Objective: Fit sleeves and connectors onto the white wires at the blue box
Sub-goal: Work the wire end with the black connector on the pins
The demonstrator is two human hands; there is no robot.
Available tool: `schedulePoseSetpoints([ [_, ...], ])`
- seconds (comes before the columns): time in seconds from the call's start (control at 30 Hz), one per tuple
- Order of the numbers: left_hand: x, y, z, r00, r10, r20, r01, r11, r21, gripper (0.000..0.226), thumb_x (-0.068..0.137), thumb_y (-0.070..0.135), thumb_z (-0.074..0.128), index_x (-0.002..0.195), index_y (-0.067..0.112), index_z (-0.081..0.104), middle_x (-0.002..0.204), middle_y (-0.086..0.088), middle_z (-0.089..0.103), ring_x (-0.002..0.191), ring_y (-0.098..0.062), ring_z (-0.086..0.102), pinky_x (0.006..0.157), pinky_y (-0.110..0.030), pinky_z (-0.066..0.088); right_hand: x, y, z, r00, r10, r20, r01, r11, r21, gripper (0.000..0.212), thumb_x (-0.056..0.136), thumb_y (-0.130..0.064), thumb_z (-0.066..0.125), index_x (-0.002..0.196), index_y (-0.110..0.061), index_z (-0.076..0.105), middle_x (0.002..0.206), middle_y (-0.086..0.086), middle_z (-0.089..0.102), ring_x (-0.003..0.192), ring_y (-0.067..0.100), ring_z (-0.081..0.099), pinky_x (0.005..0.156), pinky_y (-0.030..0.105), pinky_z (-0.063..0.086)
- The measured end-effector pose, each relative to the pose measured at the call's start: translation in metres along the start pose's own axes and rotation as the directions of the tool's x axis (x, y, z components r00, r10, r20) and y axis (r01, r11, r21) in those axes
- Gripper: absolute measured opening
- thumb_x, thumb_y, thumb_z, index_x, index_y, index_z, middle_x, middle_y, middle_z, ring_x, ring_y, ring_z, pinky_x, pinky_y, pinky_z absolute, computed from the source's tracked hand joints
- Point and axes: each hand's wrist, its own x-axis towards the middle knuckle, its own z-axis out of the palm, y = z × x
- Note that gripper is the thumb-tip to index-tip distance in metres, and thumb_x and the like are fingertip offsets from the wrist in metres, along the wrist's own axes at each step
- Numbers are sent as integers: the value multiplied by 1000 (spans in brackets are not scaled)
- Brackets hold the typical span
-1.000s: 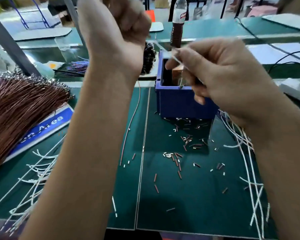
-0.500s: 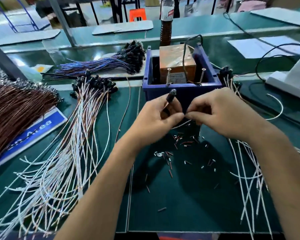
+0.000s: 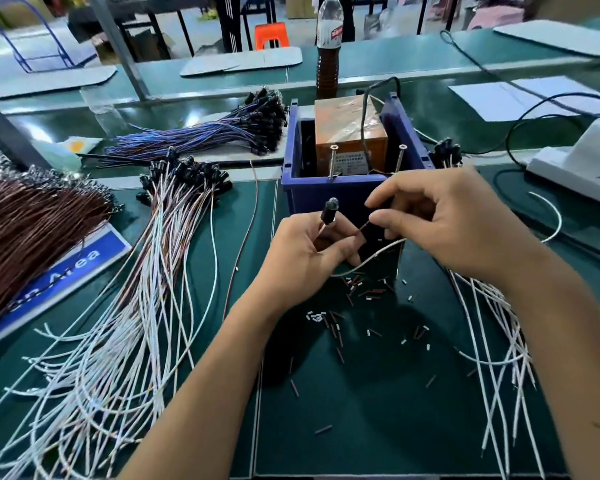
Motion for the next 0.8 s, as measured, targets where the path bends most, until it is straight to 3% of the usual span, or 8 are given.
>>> schedulePoseSetpoints([
  [0.17, -1, 1, -1, 1000, 6, -2, -6, 1000, 26, 10, 94, 16, 68, 90, 9, 75, 70, 0, 74, 71, -24, 69, 74, -38, 53, -6, 5, 6, 1000, -19, 0, 19, 1000, 15, 7, 93, -17, 79, 92, -24, 81, 69, -9, 72, 64, 14, 68, 62, 28, 54],
  [0.3, -2, 2, -1, 1000, 4, -9, -4, 1000, 9, 8, 95, 14, 72, 90, 9, 76, 69, -2, 73, 71, -37, 64, 71, -45, 51, -7, 6, 10, 999, -38, -17, 38, 999, 0, 8, 92, -14, 80, 90, -21, 82, 68, -14, 70, 62, 8, 64, 60, 12, 44],
  [0.4, -1, 1, -4, 1000, -1, 1, 1, 1000, -25, 10, 94, 13, 72, 87, 7, 75, 68, -4, 71, 70, -41, 61, 66, -41, 47, -7, 10, 12, 996, -54, -72, 53, 999, -10, 6, 91, -15, 81, 88, -20, 82, 67, -16, 69, 58, 6, 60, 59, 9, 39],
  [0.5, 1, 0, -8, 1000, -5, 16, 6, 999, -42, 11, 93, 14, 72, 85, 7, 75, 67, -3, 69, 62, -33, 55, 61, -29, 40, -13, 14, 19, 990, -14, -139, 20, 999, 41, 7, 92, -16, 81, 87, -21, 80, 68, -13, 69, 54, 7, 57, 57, 12, 41],
  [0.63, 1, -2, -15, 1000, -5, 0, 5, 998, -59, 10, 93, 7, 71, 84, 4, 73, 64, 2, 68, 56, -5, 53, 59, -15, 39, -19, 16, 17, 939, 132, -318, -70, 978, 198, 12, 97, -19, 76, 88, -26, 77, 71, -9, 71, 53, 8, 61, 49, 21, 51],
  [0.73, 1, 1, -16, 999, 18, -49, -22, 995, -95, 11, 94, 9, 69, 84, 7, 73, 64, 4, 68, 57, 0, 55, 61, -10, 39, -17, 12, 9, 959, 164, -232, -134, 981, 141, 9, 92, -36, 80, 89, -29, 76, 71, -7, 73, 58, 12, 66, 51, 33, 57],
  [0.8, 1, 1, -17, 998, 25, -61, -31, 995, -94, 11, 95, 10, 69, 86, 7, 74, 66, 4, 68, 62, -3, 59, 66, -12, 42, -19, 9, 4, 979, 168, -119, -169, 986, 4, 29, 82, -57, 77, 89, -29, 76, 70, -9, 73, 63, 12, 69, 64, 36, 59],
])
